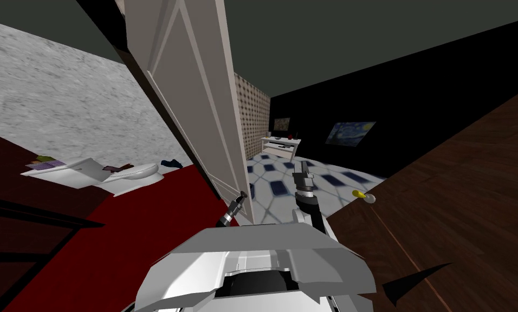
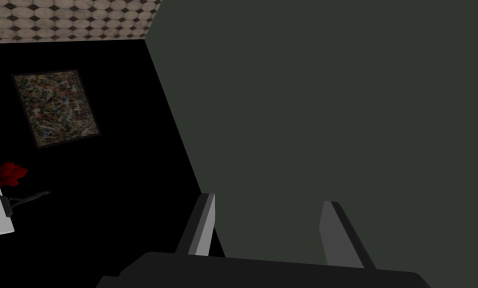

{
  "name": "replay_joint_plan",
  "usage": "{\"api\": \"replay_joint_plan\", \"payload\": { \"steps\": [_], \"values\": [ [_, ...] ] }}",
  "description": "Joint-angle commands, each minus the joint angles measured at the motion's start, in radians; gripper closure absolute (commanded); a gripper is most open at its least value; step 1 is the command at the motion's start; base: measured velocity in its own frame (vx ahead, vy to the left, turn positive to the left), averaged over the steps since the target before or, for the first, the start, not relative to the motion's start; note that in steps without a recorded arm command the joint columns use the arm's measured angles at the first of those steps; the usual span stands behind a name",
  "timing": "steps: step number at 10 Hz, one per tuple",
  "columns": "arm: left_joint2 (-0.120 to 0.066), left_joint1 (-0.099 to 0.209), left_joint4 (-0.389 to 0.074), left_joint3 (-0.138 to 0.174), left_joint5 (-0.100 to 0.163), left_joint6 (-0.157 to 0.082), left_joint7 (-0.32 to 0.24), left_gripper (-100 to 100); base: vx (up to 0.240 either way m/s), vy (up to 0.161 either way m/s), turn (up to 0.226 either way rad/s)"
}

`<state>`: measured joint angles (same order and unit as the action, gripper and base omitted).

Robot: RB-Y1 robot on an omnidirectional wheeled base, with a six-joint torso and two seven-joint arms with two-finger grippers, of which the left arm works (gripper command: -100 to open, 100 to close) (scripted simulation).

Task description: Push the door open

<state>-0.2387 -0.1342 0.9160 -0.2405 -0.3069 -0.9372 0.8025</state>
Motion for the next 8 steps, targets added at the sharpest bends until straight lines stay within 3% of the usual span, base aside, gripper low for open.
{"api": "replay_joint_plan", "payload": {
  "steps": [1, 5, 6, 8],
  "values": [
    [0.003, 0.012, -0.010, -0.002, 0.019, -0.004, -0.043, 100, 0.019, -0.011, 0.007],
    [0.011, 0.033, -0.031, -0.019, 0.064, -0.002, -0.141, 100, 0.027, -0.014, 0.014],
    [0.011, 0.033, -0.031, -0.019, 0.064, -0.002, -0.151, 100, 0.029, -0.011, 0.005],
    [0.017, 0.047, -0.046, -0.030, 0.097, -0.001, -0.213, 100, 0.029, -0.020, 0.016]
  ]
}}
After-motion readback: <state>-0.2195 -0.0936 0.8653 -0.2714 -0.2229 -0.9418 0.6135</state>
